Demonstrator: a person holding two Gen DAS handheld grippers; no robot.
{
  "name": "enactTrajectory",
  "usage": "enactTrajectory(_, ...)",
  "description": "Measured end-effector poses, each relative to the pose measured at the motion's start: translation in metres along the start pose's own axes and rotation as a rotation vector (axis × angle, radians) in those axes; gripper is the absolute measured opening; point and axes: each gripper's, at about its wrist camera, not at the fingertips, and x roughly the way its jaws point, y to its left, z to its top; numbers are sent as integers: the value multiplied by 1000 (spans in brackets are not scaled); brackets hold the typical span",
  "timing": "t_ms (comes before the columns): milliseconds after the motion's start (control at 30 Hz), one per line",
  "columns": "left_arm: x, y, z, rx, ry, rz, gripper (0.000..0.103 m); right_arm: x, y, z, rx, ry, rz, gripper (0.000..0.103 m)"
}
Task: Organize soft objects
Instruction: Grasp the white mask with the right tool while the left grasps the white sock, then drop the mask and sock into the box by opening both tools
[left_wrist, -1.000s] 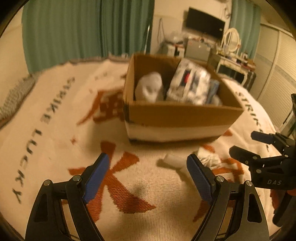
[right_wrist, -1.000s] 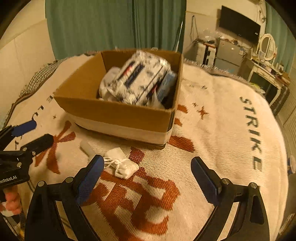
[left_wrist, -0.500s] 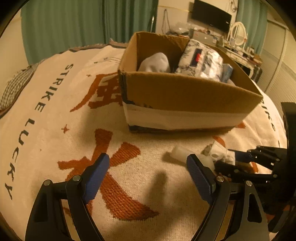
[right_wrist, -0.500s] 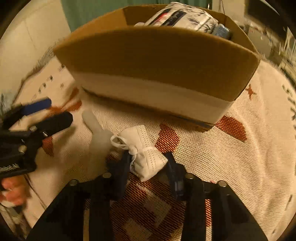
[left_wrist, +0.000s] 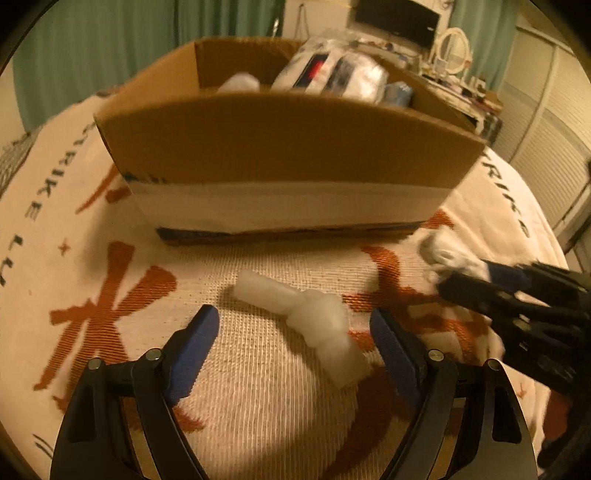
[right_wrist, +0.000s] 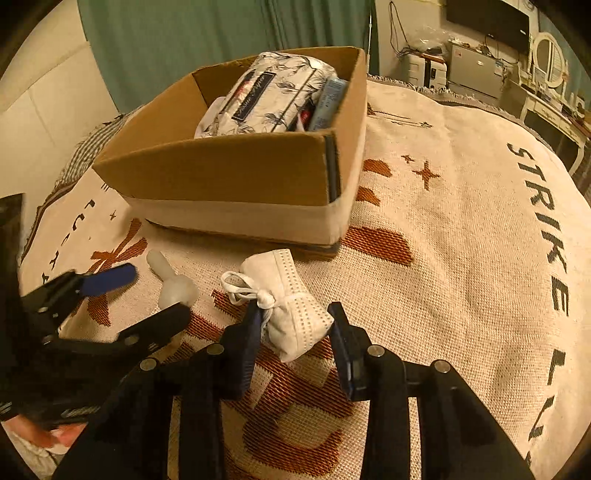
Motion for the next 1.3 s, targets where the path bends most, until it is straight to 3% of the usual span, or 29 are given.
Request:
enactTrajectory(133, 5, -6, 0, 27, 8, 41, 53, 1, 1, -1, -8, 10, -11, 36)
enactTrajectory(200, 2, -8, -2, 37, 2, 25, 39, 0, 4, -1, -11, 14, -15, 36)
enactTrajectory(300, -6, -6, -5, 33, 2, -9, 29, -3, 7, -2, -7, 14, -25, 36)
enactTrajectory(633, -71, -3, -7, 54, -65, -65, 27, -62, 22, -3, 36, -54, -65, 36)
enactTrajectory(867, -139, 1, 8, 104, -185, -84, 27, -123, 45, -1, 70, -155, -114, 36)
enactTrajectory(1100, -186, 7, 53, 132, -293, -93, 27, -173, 68, 28, 55, -270, -124, 36)
enactTrajectory(1300, -190, 15, 93, 192, -351, -65, 27, -185, 75, 75, 28, -319, -117, 36)
